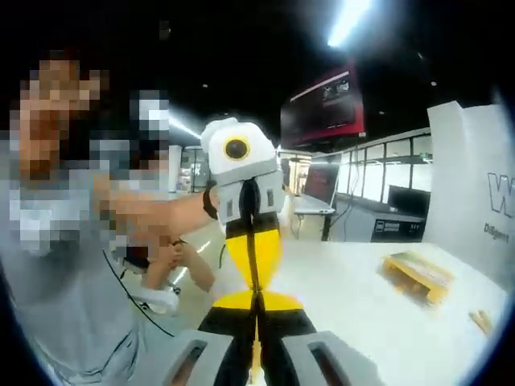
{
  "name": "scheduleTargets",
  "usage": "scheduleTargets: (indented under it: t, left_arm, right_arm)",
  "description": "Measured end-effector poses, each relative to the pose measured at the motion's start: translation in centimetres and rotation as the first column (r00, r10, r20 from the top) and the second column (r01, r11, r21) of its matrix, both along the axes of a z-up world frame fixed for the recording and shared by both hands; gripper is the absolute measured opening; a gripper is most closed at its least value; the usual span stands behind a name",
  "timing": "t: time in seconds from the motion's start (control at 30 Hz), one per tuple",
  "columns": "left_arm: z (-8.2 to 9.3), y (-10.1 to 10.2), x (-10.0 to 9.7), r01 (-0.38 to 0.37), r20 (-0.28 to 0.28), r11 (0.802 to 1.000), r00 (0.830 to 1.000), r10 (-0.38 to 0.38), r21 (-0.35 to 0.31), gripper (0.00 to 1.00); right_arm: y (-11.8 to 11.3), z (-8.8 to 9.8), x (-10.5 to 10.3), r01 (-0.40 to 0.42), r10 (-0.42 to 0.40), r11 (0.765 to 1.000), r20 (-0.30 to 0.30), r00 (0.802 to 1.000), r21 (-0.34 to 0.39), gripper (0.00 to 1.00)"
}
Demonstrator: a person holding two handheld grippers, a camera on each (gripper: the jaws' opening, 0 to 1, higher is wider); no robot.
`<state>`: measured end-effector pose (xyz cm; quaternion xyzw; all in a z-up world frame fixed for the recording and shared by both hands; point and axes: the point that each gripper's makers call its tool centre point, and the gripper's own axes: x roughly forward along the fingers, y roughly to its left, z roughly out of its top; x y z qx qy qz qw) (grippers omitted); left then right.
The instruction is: Tear open the coffee pouch, take out the coffee, and pour the coffee from the pouch into the cup
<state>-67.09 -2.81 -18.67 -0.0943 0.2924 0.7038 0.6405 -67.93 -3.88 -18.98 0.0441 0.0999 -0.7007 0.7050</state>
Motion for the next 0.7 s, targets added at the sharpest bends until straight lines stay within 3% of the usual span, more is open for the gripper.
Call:
scheduleTargets:
  t: [0.03, 0.1, 0.2, 0.3, 0.4, 0.57, 0.67, 0.7]
  left_arm:
    - [0.0, 0.0, 0.0, -0.030, 0.028, 1.000, 0.999, 0.029, 0.009, 0.02]
    - [0.1, 0.0, 0.1, -0.033, -0.025, 0.999, 0.999, 0.034, 0.030, 0.02]
    - [-0.3, -0.3, -0.2, -0.049, -0.184, 0.999, 0.982, 0.045, -0.015, 0.02]
    - [-0.7, -0.5, -0.5, -0.110, -0.288, 0.992, 0.953, 0.089, -0.058, 0.01]
    - [-0.4, -0.7, -0.6, -0.151, -0.427, 0.985, 0.898, 0.103, -0.081, 0.01]
    - [0.6, -1.2, -0.4, -0.206, -0.553, 0.977, 0.821, 0.139, -0.061, 0.00]
    - [1.2, -1.2, 0.2, -0.173, -0.535, 0.985, 0.833, 0.144, -0.005, 0.00]
    - [1.2, -1.3, 0.4, -0.168, -0.474, 0.986, 0.867, 0.157, 0.019, 0.00]
  right_arm:
    - [0.0, 0.0, 0.0, -0.003, 0.003, 1.000, 0.004, 1.000, -0.002, 0.01]
    - [0.0, 0.1, 0.0, -0.005, 0.005, 1.000, 0.029, 1.000, -0.012, 0.01]
    - [-0.2, -0.3, -0.3, 0.007, -0.008, 1.000, 0.055, 0.998, 0.005, 0.01]
    - [-0.4, -0.7, -0.6, 0.022, -0.024, 0.999, 0.063, 0.998, 0.026, 0.01]
    - [-0.4, -0.6, -0.6, 0.031, -0.032, 0.999, 0.072, 0.997, 0.016, 0.01]
    - [-0.6, 0.4, -0.6, 0.027, -0.025, 0.999, 0.093, 0.995, -0.028, 0.00]
    - [-0.6, 0.9, 0.0, -0.001, 0.008, 0.998, 0.111, 0.994, -0.064, 0.01]
    - [-0.6, 0.9, 0.4, -0.015, 0.022, 0.997, 0.105, 0.994, -0.070, 0.01]
